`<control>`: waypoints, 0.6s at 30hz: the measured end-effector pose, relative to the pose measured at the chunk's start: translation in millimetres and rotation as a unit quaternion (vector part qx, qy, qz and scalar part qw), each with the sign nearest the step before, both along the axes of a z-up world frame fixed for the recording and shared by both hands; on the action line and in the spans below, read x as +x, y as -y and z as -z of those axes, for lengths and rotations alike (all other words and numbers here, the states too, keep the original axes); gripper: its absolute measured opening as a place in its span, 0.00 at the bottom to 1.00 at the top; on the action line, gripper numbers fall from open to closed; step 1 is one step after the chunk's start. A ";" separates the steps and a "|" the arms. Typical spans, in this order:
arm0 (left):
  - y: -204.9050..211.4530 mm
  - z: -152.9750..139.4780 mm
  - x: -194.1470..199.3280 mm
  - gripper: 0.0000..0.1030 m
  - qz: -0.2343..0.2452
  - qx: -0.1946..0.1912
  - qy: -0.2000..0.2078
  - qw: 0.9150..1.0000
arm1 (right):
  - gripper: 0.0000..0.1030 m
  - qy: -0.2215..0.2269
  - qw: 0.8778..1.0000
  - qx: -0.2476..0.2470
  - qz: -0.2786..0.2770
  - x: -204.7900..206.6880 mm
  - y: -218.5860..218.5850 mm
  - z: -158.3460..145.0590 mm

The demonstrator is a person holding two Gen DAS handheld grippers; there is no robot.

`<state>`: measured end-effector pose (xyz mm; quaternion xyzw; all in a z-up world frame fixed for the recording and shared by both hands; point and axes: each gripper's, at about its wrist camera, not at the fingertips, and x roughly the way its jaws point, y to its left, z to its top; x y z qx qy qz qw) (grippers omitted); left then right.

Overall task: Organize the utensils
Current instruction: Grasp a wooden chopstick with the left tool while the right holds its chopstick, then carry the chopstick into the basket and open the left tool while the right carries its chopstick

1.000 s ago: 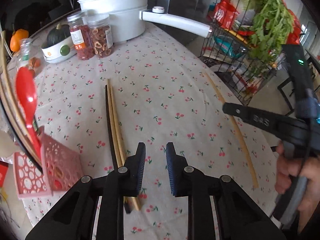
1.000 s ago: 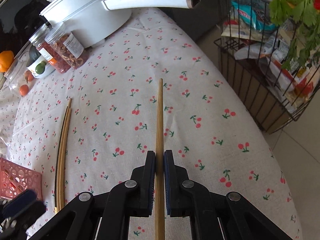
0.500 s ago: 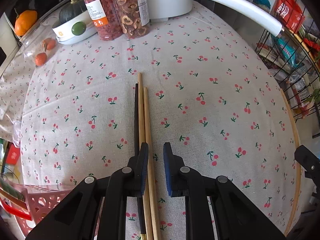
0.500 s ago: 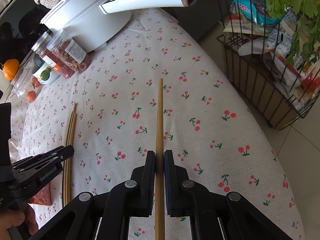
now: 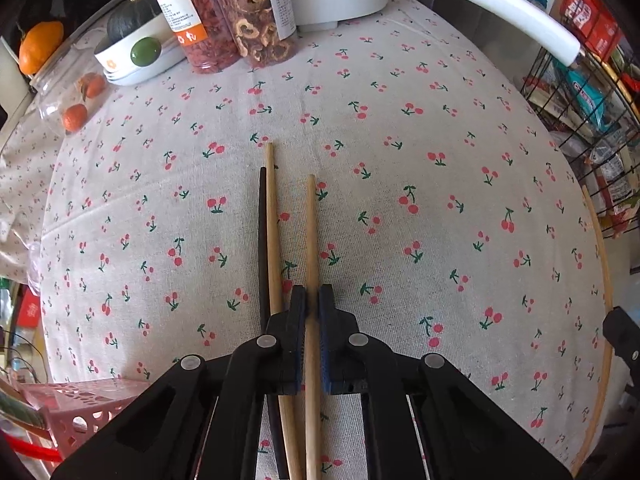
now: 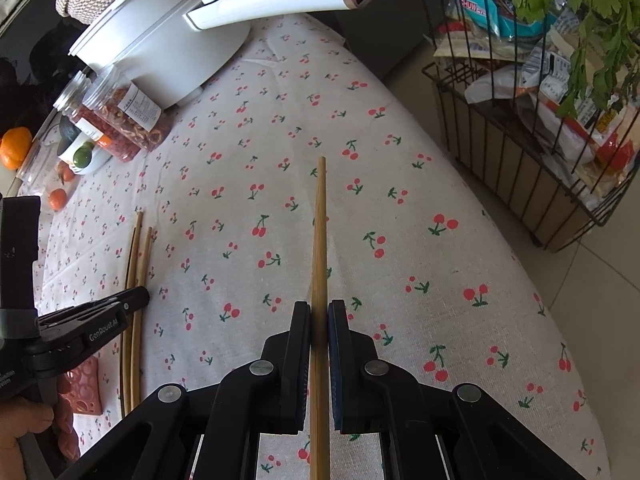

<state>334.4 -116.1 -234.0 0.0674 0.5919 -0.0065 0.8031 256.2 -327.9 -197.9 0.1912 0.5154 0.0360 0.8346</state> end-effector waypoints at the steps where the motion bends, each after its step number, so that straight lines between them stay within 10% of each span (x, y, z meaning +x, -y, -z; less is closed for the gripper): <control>1: 3.6 -2.7 -4.7 0.06 0.009 0.000 0.006 1.000 | 0.05 0.003 1.000 -0.001 -0.001 -1.6 -1.2 -3.0; 18: -10.0 -124.4 -140.4 0.06 0.098 -0.102 0.166 0.976 | 0.05 0.097 0.995 -0.020 0.010 -56.9 -21.8 -82.1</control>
